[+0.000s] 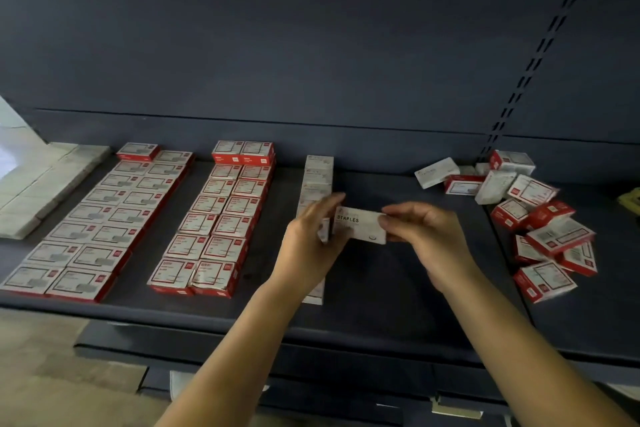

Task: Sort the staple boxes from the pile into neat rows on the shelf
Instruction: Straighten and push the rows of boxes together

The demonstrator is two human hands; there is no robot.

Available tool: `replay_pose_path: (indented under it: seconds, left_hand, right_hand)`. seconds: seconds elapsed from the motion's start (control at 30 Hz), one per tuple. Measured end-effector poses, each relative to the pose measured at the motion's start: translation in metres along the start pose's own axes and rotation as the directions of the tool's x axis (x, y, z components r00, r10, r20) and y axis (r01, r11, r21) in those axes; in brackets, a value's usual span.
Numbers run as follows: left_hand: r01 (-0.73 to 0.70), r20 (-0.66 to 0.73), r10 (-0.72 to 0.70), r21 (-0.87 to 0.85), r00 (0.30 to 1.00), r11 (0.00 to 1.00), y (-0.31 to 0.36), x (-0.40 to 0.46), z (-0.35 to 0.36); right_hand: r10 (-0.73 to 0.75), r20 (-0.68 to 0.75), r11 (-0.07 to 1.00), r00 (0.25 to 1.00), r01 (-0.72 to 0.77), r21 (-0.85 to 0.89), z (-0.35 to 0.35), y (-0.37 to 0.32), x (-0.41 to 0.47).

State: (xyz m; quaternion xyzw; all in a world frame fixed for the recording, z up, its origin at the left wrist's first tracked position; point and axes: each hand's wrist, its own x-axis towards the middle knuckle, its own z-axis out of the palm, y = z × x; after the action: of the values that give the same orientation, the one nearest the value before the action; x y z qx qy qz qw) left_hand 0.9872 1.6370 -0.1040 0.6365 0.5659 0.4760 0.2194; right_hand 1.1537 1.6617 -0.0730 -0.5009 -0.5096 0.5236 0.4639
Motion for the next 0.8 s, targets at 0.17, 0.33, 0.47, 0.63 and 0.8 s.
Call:
replay_pose_path:
  seconds: [0.17,0.33,0.47,0.63,0.8]
  left_hand:
    - [-0.289,0.149,0.25,0.389,0.957,0.875,-0.011,-0.005,-0.04]
    - [-0.299,0.13,0.271,0.492,0.954,0.818,-0.036,-0.013,-0.083]
    - [-0.35,0.145,0.323,0.513,0.935,0.784,-0.053,-0.014,-0.124]
    - [-0.448,0.198,0.404,0.486,0.893,0.75,-0.073,-0.021,-0.18]
    - [-0.447,0.24,0.379,0.54,0.894,0.713,-0.112,-0.022,-0.254]
  right_hand:
    - [-0.002,0.048,1.0,0.999,0.003,-0.028,0.032,-0.006,-0.002]
    - [0.018,0.104,0.999,0.994,-0.013,-0.049,0.083,-0.011,-0.01]
    - [0.014,0.129,0.996,0.991,-0.003,-0.085,0.132,-0.018,-0.016]
    - [0.027,0.235,0.996,0.972,-0.007,-0.084,0.205,-0.018,-0.023]
    - [-0.134,0.317,0.937,0.939,0.224,-0.269,0.282,-0.013,-0.025]
